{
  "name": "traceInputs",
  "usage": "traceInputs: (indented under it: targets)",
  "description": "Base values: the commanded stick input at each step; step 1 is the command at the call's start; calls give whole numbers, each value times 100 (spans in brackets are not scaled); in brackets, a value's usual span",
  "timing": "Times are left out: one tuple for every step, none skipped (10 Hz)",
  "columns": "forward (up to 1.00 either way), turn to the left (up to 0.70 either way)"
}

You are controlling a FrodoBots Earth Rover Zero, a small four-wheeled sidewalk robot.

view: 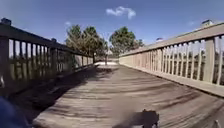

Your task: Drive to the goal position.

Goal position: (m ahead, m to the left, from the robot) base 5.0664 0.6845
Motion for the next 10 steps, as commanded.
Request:
traceInputs:
  targets:
    - [70, 0]
    - [70, 0]
    - [70, 0]
    - [70, 0]
    - [70, 0]
    - [70, 0]
    - [70, 0]
    - [70, 0]
    - [70, 0]
    - [70, 0]
